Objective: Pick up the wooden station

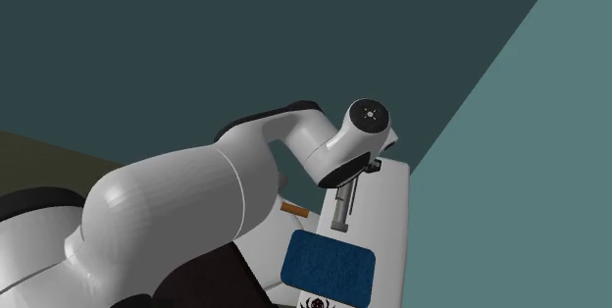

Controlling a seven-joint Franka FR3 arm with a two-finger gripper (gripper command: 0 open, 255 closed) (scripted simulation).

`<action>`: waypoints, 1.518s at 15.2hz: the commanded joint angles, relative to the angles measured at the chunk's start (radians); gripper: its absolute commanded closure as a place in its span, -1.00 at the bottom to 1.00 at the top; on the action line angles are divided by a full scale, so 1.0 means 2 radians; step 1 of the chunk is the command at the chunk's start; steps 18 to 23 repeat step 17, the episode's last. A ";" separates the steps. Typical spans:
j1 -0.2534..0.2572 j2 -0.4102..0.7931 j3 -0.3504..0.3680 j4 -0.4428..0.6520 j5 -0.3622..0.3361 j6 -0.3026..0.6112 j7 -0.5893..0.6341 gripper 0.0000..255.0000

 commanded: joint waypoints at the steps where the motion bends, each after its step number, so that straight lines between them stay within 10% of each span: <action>1: 0.000 -0.001 -0.001 0.004 -0.001 -0.006 0.001 1.00; 23: 0.001 -0.042 -0.005 0.047 -0.016 -0.090 0.018 1.00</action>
